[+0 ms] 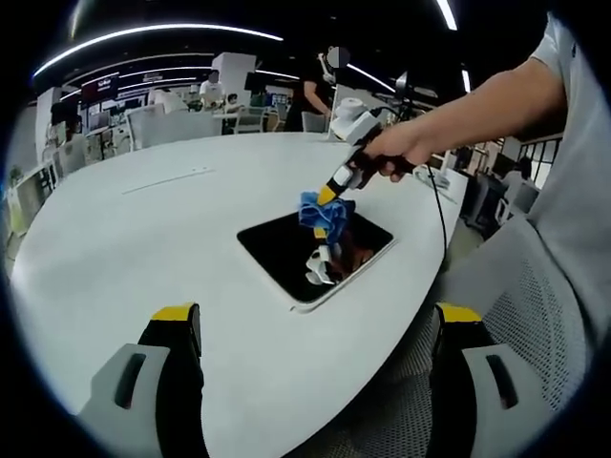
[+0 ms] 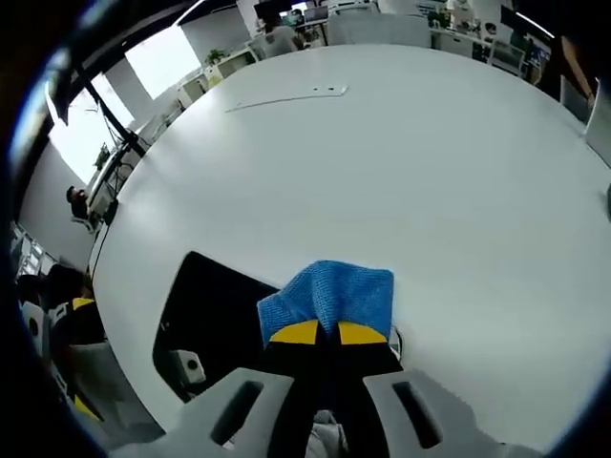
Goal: Wipe the mirror surface with the cleaning cloth until all visible marks leave the cleaned area.
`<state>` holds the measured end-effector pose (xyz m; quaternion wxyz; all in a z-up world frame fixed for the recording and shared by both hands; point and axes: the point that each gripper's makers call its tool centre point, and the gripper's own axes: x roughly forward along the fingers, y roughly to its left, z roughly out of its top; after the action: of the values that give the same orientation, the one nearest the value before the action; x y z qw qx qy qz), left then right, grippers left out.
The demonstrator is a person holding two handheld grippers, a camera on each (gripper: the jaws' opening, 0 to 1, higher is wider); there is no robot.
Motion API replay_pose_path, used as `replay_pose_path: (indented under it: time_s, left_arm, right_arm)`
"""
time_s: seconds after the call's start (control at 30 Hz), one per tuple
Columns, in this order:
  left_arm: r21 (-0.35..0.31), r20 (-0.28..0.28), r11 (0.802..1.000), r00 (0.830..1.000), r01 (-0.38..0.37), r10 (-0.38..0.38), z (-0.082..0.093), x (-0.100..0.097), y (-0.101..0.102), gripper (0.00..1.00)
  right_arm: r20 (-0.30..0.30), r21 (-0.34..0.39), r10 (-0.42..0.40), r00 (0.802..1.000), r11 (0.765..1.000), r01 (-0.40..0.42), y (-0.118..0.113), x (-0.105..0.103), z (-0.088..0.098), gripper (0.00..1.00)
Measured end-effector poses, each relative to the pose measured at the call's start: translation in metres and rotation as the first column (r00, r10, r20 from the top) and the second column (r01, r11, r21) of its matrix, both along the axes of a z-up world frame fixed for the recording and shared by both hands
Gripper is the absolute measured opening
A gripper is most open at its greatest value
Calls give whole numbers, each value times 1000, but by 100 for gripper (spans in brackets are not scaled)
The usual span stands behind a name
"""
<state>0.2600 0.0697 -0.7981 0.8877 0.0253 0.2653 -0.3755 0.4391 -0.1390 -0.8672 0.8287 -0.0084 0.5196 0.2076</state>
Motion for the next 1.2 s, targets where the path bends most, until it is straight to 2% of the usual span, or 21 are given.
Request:
replay_pose_path:
  time_s: [0.13, 0.33, 0.67, 0.93, 1.07, 1.13, 1.2]
  left_arm:
    - [3, -9, 1000, 1000, -2, 2, -2, 0, 1, 99]
    - [1, -12, 1000, 1000, -5, 5, -2, 1, 1, 99]
    - [19, -48, 1000, 999, -21, 22, -11, 1, 3, 99]
    - [37, -68, 999, 997, -28, 30, -15, 0, 5, 99]
    - [22, -66, 999, 997, -34, 36, -12, 1, 5, 99]
    - [-2, -50, 999, 998, -45, 45, -7, 3, 5, 99]
    - [4, -41, 998, 998, -55, 55, -6, 5, 7, 99]
  right_arm:
    - [-3, 18, -34, 999, 999, 34, -1, -5, 0, 0]
    - [3, 21, -48, 999, 999, 48, -1, -10, -1, 0]
    - [9, 33, -71, 997, 997, 71, -1, -24, -1, 0]
    - [-9, 33, -82, 997, 996, 82, -5, -44, -1, 0]
    - [-11, 38, -93, 996, 995, 93, -8, -54, 0, 0]
    - [-7, 42, -97, 995, 994, 97, -9, -57, 0, 0]
    - [-7, 47, -101, 995, 994, 102, -9, -61, 0, 0]
